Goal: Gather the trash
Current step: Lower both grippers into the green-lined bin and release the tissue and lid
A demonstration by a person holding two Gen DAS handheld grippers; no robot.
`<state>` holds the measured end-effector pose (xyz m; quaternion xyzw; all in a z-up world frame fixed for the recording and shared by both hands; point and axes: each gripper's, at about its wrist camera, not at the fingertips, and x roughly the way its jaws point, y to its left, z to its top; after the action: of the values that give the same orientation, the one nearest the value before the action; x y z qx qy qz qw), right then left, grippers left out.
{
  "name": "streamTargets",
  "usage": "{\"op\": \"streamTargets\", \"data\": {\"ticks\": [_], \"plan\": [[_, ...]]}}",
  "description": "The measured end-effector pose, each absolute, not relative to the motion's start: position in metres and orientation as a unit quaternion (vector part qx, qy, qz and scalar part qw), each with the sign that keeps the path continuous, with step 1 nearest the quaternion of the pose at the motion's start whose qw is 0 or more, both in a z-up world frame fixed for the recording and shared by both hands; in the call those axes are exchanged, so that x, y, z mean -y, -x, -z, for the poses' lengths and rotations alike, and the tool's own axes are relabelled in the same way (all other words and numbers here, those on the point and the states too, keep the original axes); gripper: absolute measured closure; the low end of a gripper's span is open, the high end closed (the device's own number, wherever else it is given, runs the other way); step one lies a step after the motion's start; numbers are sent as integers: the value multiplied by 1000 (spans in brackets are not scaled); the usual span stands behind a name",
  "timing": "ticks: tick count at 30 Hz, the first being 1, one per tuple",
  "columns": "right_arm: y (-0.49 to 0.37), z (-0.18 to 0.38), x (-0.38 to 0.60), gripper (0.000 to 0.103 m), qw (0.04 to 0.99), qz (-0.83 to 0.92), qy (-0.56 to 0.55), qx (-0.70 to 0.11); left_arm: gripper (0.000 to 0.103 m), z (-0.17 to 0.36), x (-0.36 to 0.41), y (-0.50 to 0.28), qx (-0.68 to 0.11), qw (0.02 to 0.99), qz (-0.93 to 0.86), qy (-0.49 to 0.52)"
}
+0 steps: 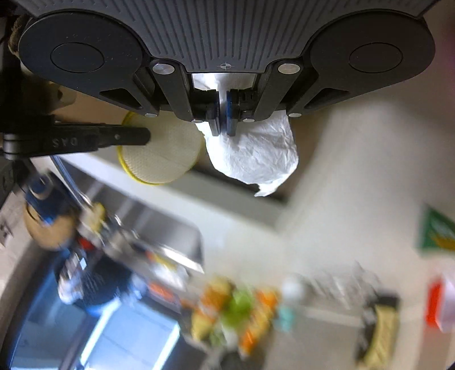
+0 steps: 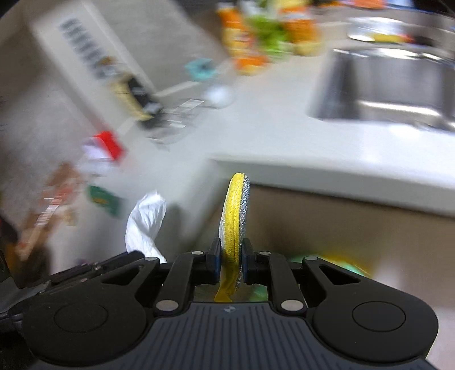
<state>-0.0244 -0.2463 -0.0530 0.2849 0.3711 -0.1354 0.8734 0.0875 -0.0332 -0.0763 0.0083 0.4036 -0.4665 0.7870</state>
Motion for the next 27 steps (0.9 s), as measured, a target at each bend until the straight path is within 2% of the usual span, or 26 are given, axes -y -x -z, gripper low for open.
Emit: {"op": "streamTargets", "data": {"ticks": [4,8,12,17,20,21,27], "plan": [[79,76,262,89,838,205,-296,-409,95,126,67,-65,-459,754,468,-43],[113,112,290,89,810,220,-324,-436,95,197,94,-54,-534,736,415,-29],[129,166,318,89,785,204,-334,-480,95,282,129,-55,-573,737,358,-30],[137,244,345,89,762,188,-331,-524,95,406,158,-93,-616,736,282,4],[139,275,351,89,757,176,-334,-534,89,470,164,-114,-650,709,272,34],[141,284,350,89,755,169,-334,-538,85,485,164,-119,-656,707,260,39],[134,334,350,89,742,147,-289,-587,84,523,155,-128,-637,742,204,33]]}}
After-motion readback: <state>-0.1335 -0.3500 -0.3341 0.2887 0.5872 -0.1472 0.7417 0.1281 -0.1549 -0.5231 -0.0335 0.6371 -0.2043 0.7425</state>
